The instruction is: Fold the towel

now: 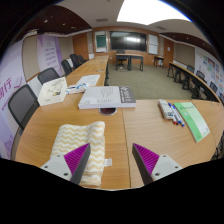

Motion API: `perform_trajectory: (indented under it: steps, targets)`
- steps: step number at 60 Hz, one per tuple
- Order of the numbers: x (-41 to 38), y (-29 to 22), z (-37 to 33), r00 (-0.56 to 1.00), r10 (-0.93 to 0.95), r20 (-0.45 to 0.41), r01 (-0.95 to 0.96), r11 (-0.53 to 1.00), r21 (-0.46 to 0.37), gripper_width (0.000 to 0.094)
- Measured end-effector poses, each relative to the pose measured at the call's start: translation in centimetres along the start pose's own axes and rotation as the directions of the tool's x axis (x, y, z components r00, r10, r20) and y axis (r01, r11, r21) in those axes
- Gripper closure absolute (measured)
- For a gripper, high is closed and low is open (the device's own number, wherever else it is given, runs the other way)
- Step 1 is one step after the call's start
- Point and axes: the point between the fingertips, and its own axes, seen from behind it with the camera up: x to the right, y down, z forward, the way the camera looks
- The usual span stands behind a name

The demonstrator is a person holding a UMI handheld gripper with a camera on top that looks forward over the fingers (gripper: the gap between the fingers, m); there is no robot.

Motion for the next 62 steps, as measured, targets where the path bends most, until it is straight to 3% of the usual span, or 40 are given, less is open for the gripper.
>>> perform_trajectory:
  steps: [20,30,46,62]
  targets:
    - [-1.6,-0.5,-11.4,0.996,-0.093,0.005,0.093,0.996,0.015,0.0083]
    - [-5.1,-0.3,-19.1,0.997,-0.075,0.015,0.074,0.995,0.072,0.0081]
    - [-8.2,4.3,-29.4,0.993,-0.113,-0.036,0.116,0.988,0.100,0.0081]
    - [-9.6,6.2,-34.6,0.994,-0.101,-0.045,0.106,0.986,0.131,0.0080]
